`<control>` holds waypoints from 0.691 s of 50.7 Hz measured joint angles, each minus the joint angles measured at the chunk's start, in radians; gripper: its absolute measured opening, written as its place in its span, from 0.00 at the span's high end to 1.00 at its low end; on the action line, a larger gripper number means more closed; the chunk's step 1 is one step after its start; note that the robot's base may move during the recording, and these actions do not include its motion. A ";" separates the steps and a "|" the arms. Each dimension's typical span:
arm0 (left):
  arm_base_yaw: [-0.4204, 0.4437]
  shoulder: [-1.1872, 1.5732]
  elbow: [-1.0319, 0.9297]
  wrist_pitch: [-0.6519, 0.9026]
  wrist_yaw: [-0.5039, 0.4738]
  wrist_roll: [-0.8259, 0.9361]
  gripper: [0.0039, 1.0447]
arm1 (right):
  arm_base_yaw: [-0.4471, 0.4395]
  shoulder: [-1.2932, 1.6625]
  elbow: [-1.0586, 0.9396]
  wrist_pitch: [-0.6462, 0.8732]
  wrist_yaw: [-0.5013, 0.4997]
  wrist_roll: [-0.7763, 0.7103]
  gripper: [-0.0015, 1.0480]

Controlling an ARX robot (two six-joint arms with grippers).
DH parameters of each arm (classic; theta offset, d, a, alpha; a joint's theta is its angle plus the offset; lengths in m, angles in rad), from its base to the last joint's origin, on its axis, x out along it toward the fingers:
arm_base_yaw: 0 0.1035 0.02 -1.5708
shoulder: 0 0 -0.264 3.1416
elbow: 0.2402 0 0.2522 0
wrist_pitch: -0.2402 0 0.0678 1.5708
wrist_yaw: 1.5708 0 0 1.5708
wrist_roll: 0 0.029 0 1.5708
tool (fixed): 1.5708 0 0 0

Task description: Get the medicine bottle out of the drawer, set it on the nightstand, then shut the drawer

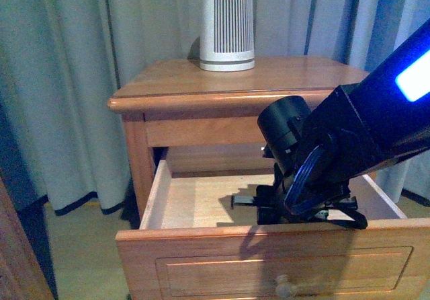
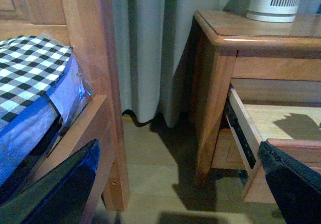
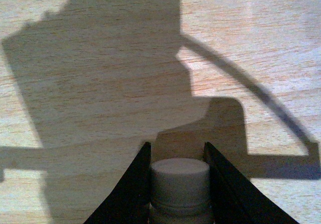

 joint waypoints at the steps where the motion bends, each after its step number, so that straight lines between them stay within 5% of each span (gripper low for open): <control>1: 0.000 0.000 0.000 0.000 0.000 0.000 0.06 | 0.001 -0.011 -0.004 0.000 -0.001 -0.001 0.73; 35: 0.000 0.000 0.000 0.000 0.000 0.000 0.06 | 0.028 -0.493 -0.132 0.036 0.125 -0.110 0.73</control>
